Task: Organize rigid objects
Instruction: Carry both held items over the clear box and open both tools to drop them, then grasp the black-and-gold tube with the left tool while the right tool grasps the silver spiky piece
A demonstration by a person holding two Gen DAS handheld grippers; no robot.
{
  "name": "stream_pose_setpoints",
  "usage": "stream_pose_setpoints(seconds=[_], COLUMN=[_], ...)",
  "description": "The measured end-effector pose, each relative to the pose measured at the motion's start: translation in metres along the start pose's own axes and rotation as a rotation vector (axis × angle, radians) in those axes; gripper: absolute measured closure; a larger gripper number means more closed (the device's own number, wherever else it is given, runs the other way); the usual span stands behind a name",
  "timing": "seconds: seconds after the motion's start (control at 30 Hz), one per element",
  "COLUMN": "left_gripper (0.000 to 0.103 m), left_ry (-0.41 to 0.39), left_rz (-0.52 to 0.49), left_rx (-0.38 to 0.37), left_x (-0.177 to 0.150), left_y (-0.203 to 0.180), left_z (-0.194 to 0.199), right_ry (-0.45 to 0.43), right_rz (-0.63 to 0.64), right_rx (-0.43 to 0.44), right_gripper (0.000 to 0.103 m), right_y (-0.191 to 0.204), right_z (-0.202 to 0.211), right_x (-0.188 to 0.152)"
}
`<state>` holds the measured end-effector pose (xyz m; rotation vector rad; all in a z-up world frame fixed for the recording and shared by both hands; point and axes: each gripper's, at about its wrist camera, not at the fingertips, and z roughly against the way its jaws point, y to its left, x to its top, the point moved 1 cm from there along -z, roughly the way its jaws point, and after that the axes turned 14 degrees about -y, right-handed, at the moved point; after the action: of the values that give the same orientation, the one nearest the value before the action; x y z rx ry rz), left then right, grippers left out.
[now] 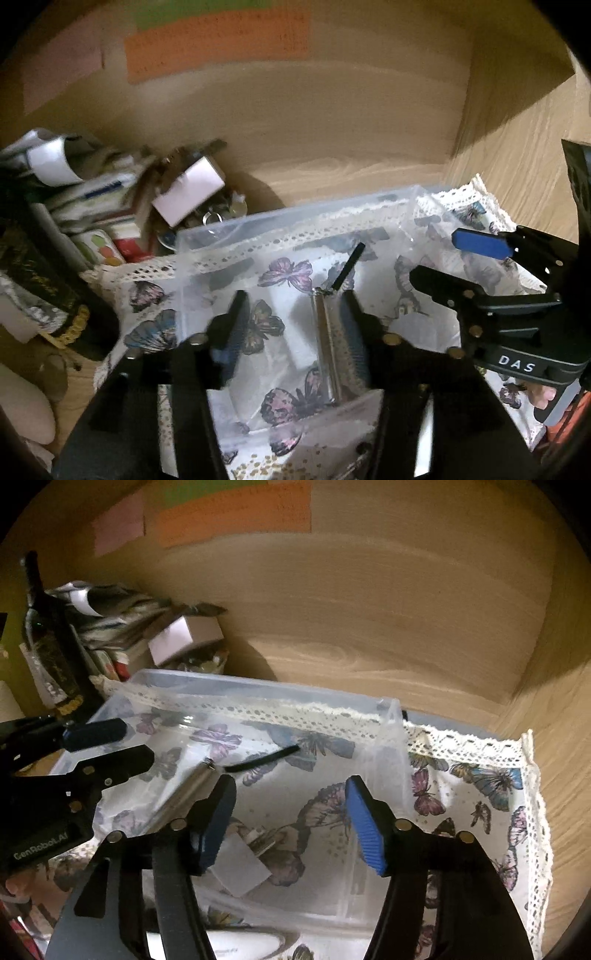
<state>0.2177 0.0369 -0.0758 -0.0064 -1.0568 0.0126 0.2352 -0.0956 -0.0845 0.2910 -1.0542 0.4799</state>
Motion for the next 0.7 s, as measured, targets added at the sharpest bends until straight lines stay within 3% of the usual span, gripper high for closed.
stream_pose_setpoints(seconds=[0.1, 0.17, 0.27, 0.43, 0.7], left_gripper=[0.041, 0.027, 0.016, 0.009, 0.009], left_ry=[-0.042, -0.064, -0.108, -0.148, -0.083], left_rz=[0.004, 0.011, 0.016, 0.010, 0.022], left_rx=[0.011, 0.013, 0.021, 0.041, 0.060], left_x=[0.004, 0.005, 0.004, -0.008, -0.053], left_y=[0.001, 0.002, 0.005, 0.011, 0.017], left_z=[0.022, 0.035, 0.060, 0.094, 0.116], right_ry=[-0.040, -0.068, -0.116, -0.180, -0.156], right_rz=[-0.004, -0.005, 0.004, 0.019, 0.029], right_rx=[0.010, 0.018, 0.026, 0.036, 0.050], right_gripper=[0.036, 0.032, 0.026, 0.021, 0.020], right_y=[0.002, 0.003, 0.008, 0.013, 0.028], right_z=[0.019, 0.034, 0.058, 0.097, 0.119], right_x=[0.005, 0.008, 0.009, 0.000, -0.038])
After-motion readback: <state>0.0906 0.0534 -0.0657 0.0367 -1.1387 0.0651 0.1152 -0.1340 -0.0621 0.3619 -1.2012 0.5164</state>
